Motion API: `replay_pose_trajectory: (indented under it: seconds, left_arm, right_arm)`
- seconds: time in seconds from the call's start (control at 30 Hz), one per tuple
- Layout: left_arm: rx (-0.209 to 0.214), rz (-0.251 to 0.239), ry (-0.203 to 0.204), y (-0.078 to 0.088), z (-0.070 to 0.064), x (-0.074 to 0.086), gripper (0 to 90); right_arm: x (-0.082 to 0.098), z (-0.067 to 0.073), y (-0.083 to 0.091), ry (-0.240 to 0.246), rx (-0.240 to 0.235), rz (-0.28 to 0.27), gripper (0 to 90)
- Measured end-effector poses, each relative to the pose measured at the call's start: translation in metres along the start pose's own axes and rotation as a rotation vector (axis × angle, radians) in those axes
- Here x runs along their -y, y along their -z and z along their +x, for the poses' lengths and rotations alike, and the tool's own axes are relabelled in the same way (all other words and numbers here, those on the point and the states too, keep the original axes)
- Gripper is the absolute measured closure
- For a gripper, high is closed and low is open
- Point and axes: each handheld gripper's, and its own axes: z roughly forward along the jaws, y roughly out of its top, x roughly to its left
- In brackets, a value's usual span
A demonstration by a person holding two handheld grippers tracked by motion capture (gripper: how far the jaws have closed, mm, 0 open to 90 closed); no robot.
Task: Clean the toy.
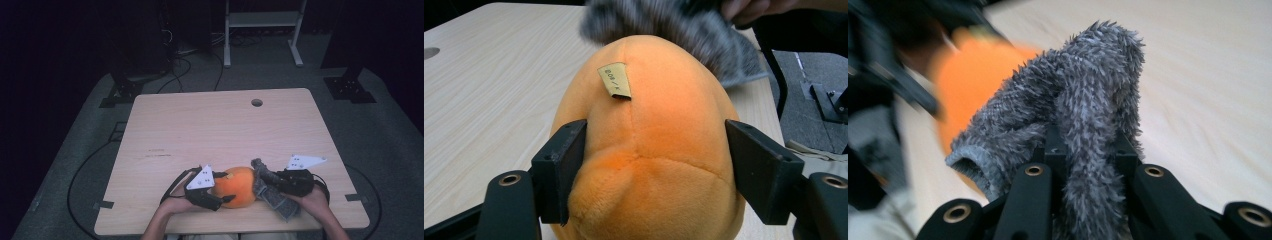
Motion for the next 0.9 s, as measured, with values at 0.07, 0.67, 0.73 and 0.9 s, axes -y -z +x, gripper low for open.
replay_pose_trajectory:
  seconds: [0.07,0.67,0.73,0.9]
  left_arm:
    - [0.003,-0.001,-0.009,-0.001,-0.002,-0.001,27.6]
    - [0.036,-0.013,-0.050,-0.009,-0.011,-0.007,26.9]
    - [0.035,-0.012,-0.052,-0.008,-0.012,-0.007,27.0]
    - [0.034,-0.011,-0.055,-0.009,-0.012,-0.007,26.9]
  right_arm:
    - [-0.006,0.005,0.001,0.027,-0.032,-0.021,76.3]
    - [-0.001,0.004,0.000,0.048,0.002,0.039,76.4]
    - [0.000,0.000,0.004,0.029,0.004,0.038,76.4]
    - [-0.012,0.011,0.001,0.063,-0.044,-0.007,76.4]
